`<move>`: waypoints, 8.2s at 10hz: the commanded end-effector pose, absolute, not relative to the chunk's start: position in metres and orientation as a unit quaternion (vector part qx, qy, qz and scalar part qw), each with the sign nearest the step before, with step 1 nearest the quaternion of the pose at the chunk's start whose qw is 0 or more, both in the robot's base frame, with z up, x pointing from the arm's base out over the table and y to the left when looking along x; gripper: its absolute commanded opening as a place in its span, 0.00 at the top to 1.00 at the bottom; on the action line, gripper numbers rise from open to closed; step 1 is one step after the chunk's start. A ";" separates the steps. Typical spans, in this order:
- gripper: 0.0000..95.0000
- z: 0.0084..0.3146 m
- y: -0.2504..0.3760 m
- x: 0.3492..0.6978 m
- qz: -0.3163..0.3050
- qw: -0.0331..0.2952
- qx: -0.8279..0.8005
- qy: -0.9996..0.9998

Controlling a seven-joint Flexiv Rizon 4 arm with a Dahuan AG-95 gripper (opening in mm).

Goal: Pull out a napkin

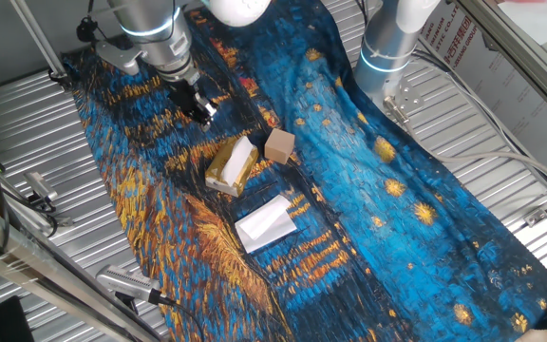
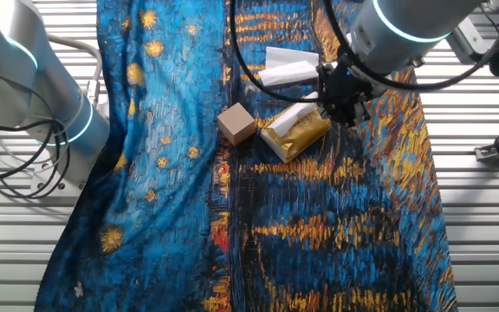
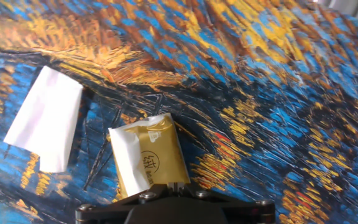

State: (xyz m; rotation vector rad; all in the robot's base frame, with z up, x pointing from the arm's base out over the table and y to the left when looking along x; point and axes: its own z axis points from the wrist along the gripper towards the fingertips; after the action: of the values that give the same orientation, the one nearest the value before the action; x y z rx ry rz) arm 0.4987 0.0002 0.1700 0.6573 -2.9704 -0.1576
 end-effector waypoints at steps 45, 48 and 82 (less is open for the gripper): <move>0.00 0.085 0.108 0.481 0.160 0.095 0.142 -0.972; 0.00 0.080 0.110 0.461 0.203 0.106 0.159 -0.960; 0.80 0.080 0.076 0.444 0.353 0.135 0.276 -0.884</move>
State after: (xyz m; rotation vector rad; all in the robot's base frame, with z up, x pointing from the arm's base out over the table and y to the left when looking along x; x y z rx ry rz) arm 0.4447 0.0740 0.0815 0.7994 -2.5635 1.0221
